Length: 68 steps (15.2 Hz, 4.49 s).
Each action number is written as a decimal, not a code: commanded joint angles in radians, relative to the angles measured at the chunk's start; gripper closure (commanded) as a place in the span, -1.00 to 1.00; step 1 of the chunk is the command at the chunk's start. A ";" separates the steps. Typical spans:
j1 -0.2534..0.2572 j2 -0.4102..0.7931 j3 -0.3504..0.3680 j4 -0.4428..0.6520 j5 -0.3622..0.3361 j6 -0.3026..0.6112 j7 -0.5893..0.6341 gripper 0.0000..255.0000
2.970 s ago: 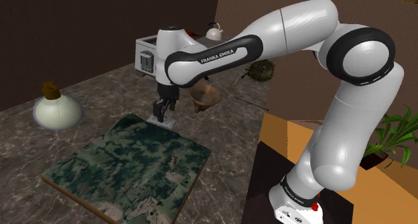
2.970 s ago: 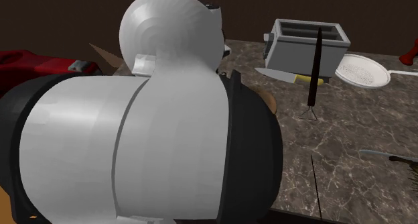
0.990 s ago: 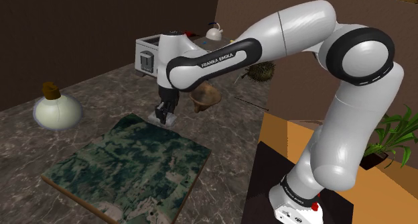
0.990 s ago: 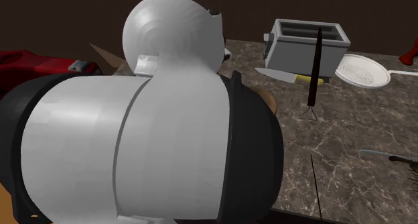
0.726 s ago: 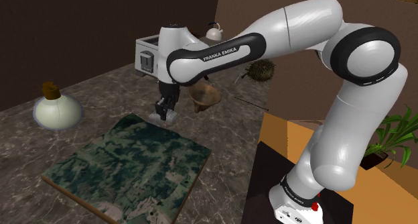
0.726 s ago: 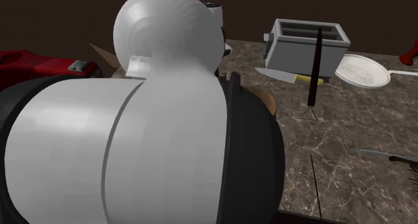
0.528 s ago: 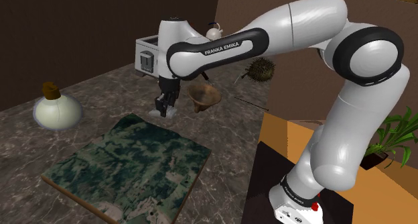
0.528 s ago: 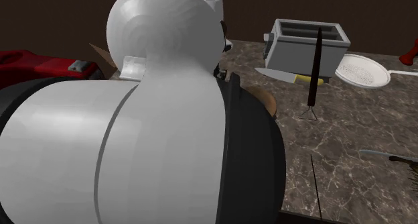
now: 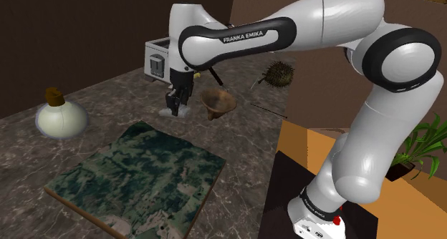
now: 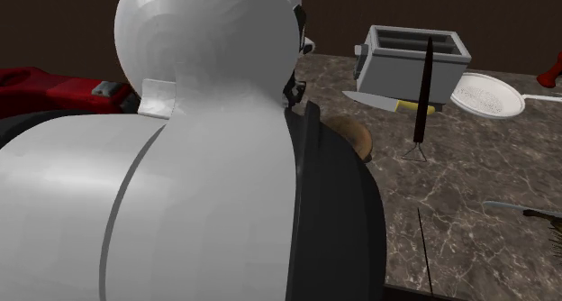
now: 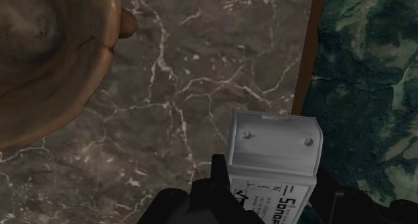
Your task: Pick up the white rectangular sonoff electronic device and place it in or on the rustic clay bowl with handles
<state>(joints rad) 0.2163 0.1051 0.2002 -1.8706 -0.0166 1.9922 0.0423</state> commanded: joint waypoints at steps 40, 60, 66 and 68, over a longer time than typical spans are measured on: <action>-0.180 -0.275 -0.203 -0.158 0.029 -0.119 -0.392 1.00; -0.180 -0.258 -0.203 -0.252 0.030 -0.008 -0.394 -1.00; -0.181 -0.279 -0.204 -0.146 0.029 -0.134 -0.393 -1.00; -0.181 -0.279 -0.204 -0.146 0.029 -0.134 -0.393 -1.00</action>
<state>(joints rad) 0.0351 -0.1717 -0.0042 -2.0224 0.0122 1.8667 -0.3519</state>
